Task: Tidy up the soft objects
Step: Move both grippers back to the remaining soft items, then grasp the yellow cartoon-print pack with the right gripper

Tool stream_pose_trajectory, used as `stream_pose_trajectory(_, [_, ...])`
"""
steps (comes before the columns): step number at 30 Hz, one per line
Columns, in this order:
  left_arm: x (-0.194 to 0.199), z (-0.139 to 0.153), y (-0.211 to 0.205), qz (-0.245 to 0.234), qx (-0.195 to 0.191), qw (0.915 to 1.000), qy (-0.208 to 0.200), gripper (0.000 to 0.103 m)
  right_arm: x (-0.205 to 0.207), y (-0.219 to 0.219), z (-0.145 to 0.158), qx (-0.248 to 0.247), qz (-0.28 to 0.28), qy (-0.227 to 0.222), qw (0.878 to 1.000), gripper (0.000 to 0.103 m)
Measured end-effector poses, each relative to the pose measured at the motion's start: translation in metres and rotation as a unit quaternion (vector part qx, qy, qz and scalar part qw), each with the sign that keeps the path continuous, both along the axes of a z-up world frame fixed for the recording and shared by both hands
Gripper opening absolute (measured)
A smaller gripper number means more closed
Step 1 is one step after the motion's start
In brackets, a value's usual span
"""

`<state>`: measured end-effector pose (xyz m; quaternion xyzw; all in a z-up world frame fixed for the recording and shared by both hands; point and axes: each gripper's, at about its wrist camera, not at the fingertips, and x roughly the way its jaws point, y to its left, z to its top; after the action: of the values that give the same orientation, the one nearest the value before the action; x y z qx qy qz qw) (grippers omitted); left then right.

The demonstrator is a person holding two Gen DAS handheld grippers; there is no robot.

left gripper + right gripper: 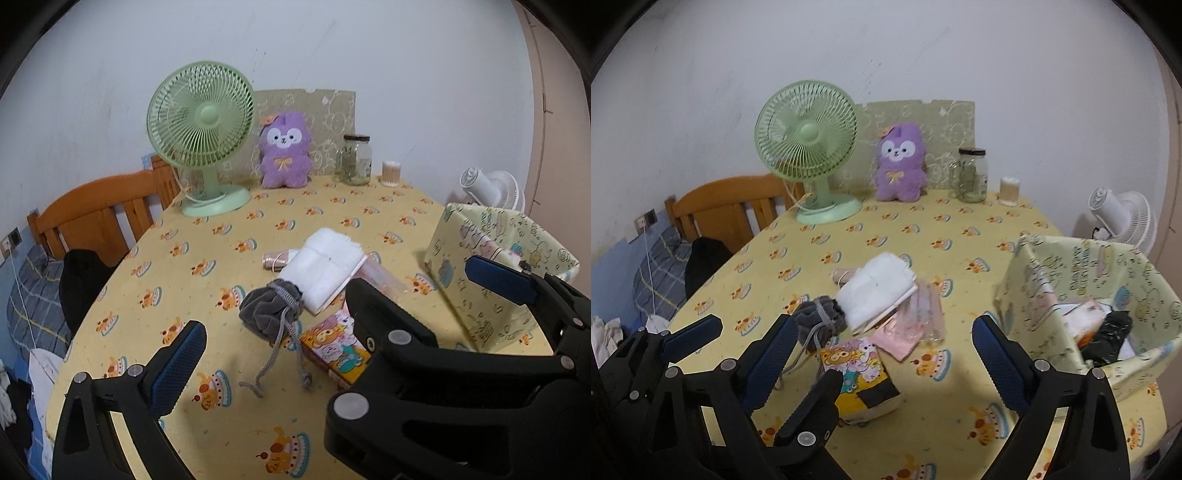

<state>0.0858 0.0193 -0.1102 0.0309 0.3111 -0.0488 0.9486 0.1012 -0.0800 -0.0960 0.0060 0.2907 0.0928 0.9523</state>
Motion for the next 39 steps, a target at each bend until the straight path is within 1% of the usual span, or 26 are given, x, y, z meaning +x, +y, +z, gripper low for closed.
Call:
stream_pose_trajectory(4, [0.006,-0.013,0.006,0.005,0.003,0.9998,0.019,0.1,0.008,0.007,-0.014,-0.001,0.008,0.02,1.0,0.097])
stream_pose_trajectory(6, [0.007,-0.019,0.008,0.003,0.005,0.9996,0.028,0.097,0.012,0.01,-0.022,-0.001,0.012,0.032,0.999,0.097])
stream_pose_trajectory(10, [0.007,-0.033,0.01,-0.002,0.019,0.9987,0.047,0.095,0.016,0.017,-0.037,-0.007,0.017,0.053,0.998,0.096])
stream_pose_trajectory(13, [0.009,-0.042,0.011,-0.008,0.022,0.9978,0.062,0.095,0.021,0.023,-0.049,-0.018,0.017,0.068,0.997,0.091])
stream_pose_trajectory(18, [0.014,-0.055,0.014,-0.012,0.021,0.996,0.086,0.095,0.029,0.029,-0.065,-0.022,0.015,0.099,0.995,0.086])
stream_pose_trajectory(19, [0.016,-0.058,0.015,-0.013,0.02,0.9954,0.093,0.095,0.03,0.029,-0.067,-0.024,0.017,0.104,0.994,0.08])
stream_pose_trajectory(20, [0.017,-0.06,0.016,-0.012,0.019,0.9949,0.098,0.095,0.032,0.03,-0.07,-0.026,0.018,0.112,0.993,0.069])
stream_pose_trajectory(21, [0.018,-0.062,0.016,-0.012,0.019,0.9945,0.102,0.095,0.034,0.031,-0.073,-0.029,0.022,0.123,0.992,0.065])
stream_pose_trajectory(22, [0.018,-0.062,0.017,-0.013,0.016,0.9946,0.101,0.095,0.035,0.031,-0.074,-0.031,0.023,0.126,0.991,0.064])
stream_pose_trajectory(23, [0.017,-0.061,0.017,-0.014,0.013,0.9947,0.101,0.095,0.033,0.032,-0.073,-0.033,0.024,0.12,0.992,0.06])
stream_pose_trajectory(26, [0.016,-0.057,0.018,-0.013,0.012,0.9955,0.094,0.095,0.03,0.032,-0.067,-0.038,0.028,0.105,0.993,0.055])
stream_pose_trajectory(30, [0.019,-0.048,0.019,-0.012,0.023,0.9967,0.077,0.095,0.027,0.03,-0.056,-0.037,0.029,0.088,0.995,0.054])
stream_pose_trajectory(34, [0.021,-0.04,0.02,-0.009,0.025,0.9975,0.065,0.095,0.024,0.029,-0.043,-0.035,0.029,0.07,0.997,0.053])
stream_pose_trajectory(39, [0.028,-0.03,0.022,0.001,0.027,0.9982,0.054,0.095,0.024,0.03,-0.029,-0.046,0.031,0.043,0.998,0.051])
